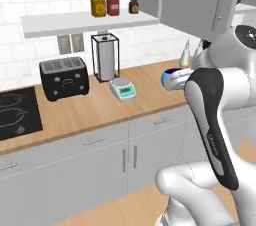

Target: Gather all objects into one cabinet and sort the glasses and bowls to opposite sides.

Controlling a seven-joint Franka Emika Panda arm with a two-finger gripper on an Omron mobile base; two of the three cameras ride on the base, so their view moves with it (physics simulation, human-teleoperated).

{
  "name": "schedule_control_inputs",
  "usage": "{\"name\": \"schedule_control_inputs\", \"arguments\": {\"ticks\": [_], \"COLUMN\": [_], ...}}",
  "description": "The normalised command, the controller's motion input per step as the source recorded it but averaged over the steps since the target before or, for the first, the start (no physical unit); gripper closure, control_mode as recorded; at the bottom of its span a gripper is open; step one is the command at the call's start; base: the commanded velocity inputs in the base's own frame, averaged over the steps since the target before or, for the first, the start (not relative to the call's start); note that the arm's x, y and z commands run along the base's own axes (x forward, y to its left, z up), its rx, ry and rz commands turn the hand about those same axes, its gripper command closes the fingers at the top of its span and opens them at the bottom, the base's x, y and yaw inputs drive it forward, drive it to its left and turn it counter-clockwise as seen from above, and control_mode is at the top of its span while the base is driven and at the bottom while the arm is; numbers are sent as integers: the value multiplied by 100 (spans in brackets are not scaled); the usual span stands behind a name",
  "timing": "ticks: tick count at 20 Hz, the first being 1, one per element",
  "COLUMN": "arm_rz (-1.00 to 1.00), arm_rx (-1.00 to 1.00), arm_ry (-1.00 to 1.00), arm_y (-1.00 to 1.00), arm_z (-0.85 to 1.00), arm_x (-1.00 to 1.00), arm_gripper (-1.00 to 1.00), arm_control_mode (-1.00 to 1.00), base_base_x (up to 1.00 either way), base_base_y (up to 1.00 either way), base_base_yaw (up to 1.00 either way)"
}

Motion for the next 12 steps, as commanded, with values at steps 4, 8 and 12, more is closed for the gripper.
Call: {"name": "schedule_control_inputs", "arguments": {"ticks": [4, 8, 12], "arm_rz": [0, 0, 0], "arm_rx": [0, 0, 0], "arm_ry": [0, 0, 0], "arm_y": [0, 0, 0], "arm_z": [0, 0, 0], "arm_x": [0, 0, 0], "arm_gripper": [100, 100, 100], "arm_control_mode": [100, 100, 100], "base_base_x": [-2, 0, 36], "base_base_y": [-68, -100, -100], "base_base_yaw": [-47, -31, -17]}}
